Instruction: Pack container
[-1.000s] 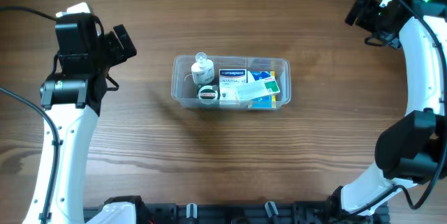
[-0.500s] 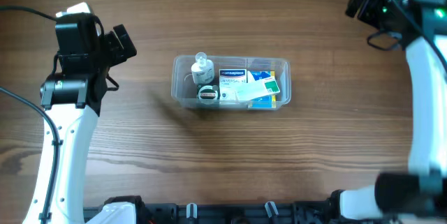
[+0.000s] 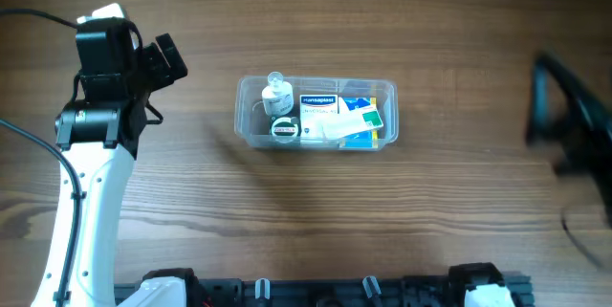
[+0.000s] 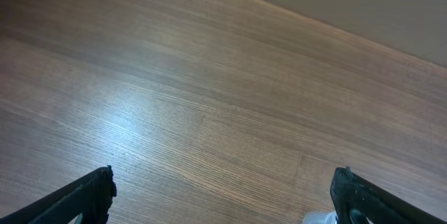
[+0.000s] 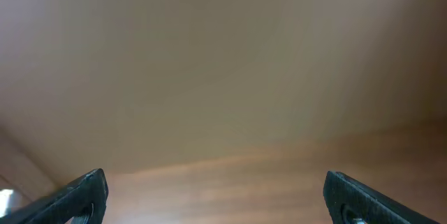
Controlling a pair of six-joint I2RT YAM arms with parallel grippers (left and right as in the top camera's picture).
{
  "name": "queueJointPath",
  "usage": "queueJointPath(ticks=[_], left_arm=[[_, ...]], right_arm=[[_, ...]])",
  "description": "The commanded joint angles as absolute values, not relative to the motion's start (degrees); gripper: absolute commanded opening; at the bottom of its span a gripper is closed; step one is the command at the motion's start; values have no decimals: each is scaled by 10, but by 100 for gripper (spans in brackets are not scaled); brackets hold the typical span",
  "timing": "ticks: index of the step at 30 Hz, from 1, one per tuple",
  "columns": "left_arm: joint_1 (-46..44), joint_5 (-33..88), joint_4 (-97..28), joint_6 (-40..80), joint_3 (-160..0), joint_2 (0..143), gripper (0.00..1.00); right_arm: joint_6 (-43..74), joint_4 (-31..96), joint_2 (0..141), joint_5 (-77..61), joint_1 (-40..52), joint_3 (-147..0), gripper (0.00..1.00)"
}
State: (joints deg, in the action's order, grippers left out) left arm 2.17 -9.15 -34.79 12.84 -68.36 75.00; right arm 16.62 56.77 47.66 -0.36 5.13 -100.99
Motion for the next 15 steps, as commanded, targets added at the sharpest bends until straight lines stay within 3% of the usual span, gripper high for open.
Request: queueJointPath(ticks=[1,11,15], left_arm=[[24,-88,-348,140,-687,741,100],[24,-88,-348,140,-687,741,100],[24,-88,-348,140,-687,741,100]], right_arm=[[165,598,397,16,54,-1016,100],[171,755,276,19,54,-1011,100],[185,760,248,19,54,-953,100]])
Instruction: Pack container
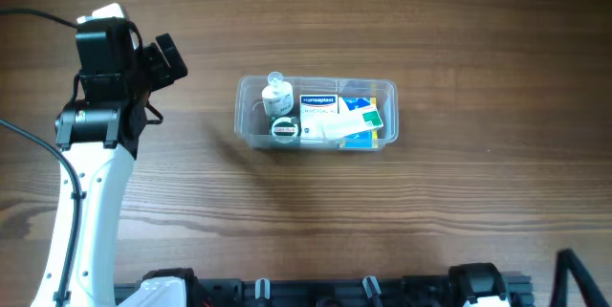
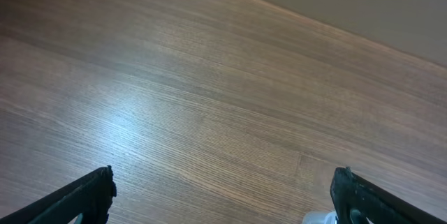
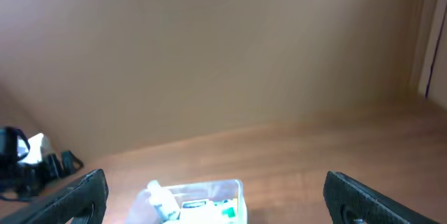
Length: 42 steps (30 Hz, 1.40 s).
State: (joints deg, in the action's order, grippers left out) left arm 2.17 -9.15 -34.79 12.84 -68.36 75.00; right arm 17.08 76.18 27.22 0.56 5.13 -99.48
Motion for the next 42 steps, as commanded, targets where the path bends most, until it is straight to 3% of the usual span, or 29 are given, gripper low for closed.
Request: queueJointPath(ticks=[1,13,26,33,42], left_arm=[[24,-88,-348,140,-687,741,100],[24,-88,-348,140,-687,741,100],[24,-88,-348,140,-687,741,100],[24,-88,-348,140,-687,741,100],[24,-88,-348,140,-687,741,100]], right_arm=[[187,751,234,19,54,-922,100],[187,478,42,19,54,-513,100],[194,-50,2,20,54,-148,100],[150,-132,2,19,51,-72,100],[66,-123,2,1,51,-3,100]])
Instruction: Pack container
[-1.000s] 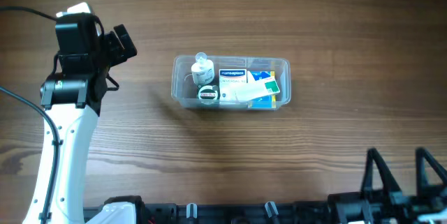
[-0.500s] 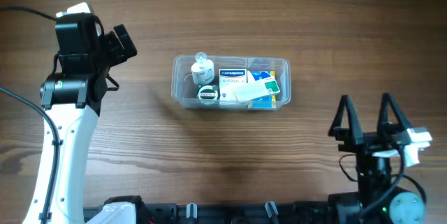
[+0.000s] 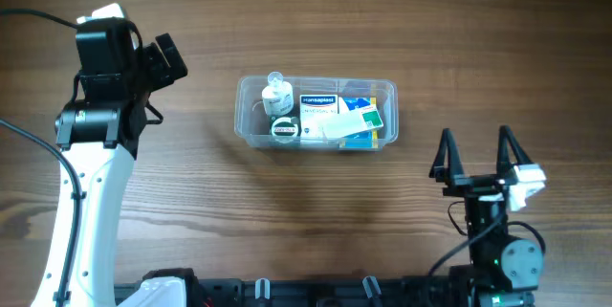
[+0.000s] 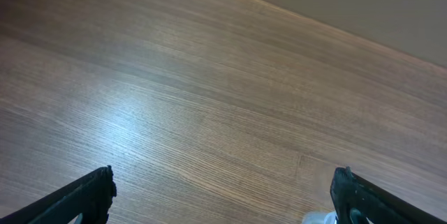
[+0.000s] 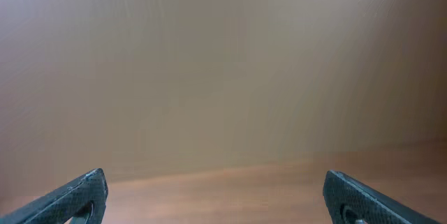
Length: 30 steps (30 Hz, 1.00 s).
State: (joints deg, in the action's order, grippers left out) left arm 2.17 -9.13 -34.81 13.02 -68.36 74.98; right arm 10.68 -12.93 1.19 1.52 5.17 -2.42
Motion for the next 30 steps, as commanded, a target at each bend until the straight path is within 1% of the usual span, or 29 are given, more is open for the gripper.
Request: queueJointPath(ticks=[1,6,10,30], left_arm=[[24,-88,-348,140,-687,741,100],[24,-88,-348,140,-687,741,100],[24,-88,-348,140,-687,741,100],[24,-88,-348,140,-687,741,100]], right_arm=[[57,-110,2,-5,51,-3,100],[-10,-71,2,-35,51,-3,100],[-11,-1,2,-39,51,-3,100],[-11,-1,4,-39,51,-3,100]])
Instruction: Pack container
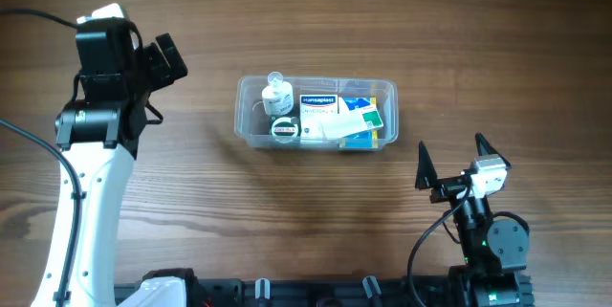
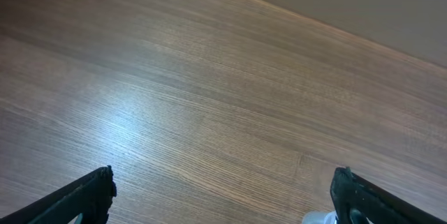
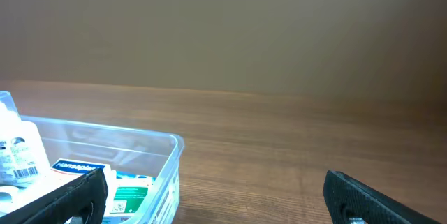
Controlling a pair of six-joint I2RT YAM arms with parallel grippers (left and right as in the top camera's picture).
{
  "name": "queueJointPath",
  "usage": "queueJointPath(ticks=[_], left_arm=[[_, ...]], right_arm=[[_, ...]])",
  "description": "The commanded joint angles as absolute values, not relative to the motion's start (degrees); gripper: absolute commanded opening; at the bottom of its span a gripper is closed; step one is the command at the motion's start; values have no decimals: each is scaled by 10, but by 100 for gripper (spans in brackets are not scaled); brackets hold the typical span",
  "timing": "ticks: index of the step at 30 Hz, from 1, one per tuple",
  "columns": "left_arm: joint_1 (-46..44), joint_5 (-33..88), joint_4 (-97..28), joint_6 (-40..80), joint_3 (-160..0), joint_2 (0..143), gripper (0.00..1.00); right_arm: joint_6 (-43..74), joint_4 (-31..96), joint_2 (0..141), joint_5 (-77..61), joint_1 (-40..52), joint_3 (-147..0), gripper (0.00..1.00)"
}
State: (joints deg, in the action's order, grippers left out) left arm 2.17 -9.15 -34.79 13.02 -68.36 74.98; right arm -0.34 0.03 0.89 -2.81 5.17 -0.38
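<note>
The clear plastic container (image 1: pixel 385 87) sits mid-table. It holds a white bottle (image 1: pixel 276 91), a round dark-lidded jar (image 1: pixel 284 130), a blue-and-white box (image 1: pixel 319 106) and green, blue and yellow packets (image 1: pixel 363 120). My left gripper (image 1: pixel 165 60) is open at the far left, well apart from the container; the left wrist view has my left gripper (image 2: pixel 223 185) over bare wood. My right gripper (image 1: pixel 451 161) stands open at the front right. The right wrist view shows my right gripper (image 3: pixel 216 185) facing the container's corner (image 3: pixel 172 147) and the bottle (image 3: pixel 17 155).
The table is brown wood grain (image 1: pixel 316 211). A plain wall (image 3: pixel 223 28) rises behind the table's far edge. A black rail (image 1: pixel 316 293) with mounts runs along the front edge. A small pale rounded thing (image 2: pixel 318 218) shows at the bottom of the left wrist view.
My right gripper has shifted a little left and turned; its camera showed only wall and table edge, and now shows the container. The left arm and the container's contents are unchanged.
My right arm was a blur at the table's right edge, then barely showed at the bottom right corner. Then it stood open at the front right, and now it faces the container. The left arm stayed open at the far left throughout.
</note>
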Motion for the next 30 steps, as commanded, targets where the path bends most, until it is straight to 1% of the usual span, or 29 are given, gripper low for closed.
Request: queueJointPath(ticks=[1,16,20,24,30], left_arm=[[24,-88,-348,140,-687,741,100],[24,-88,-349,140,-685,741,100],[25,-88,-371,140,-684,687,100],[25,-88,-376,140,-669,594,100],[25,-88,-376,140,-540,410,100]], right_arm=[[-11,-1,4,-39,51,-3,100],[-11,-1,4,-39,51,-3,100],[-11,-1,4,-39,51,-3,100],[-11,-1,4,-39,51,-3,100],[-11,-1,4,-39,51,-3,100]])
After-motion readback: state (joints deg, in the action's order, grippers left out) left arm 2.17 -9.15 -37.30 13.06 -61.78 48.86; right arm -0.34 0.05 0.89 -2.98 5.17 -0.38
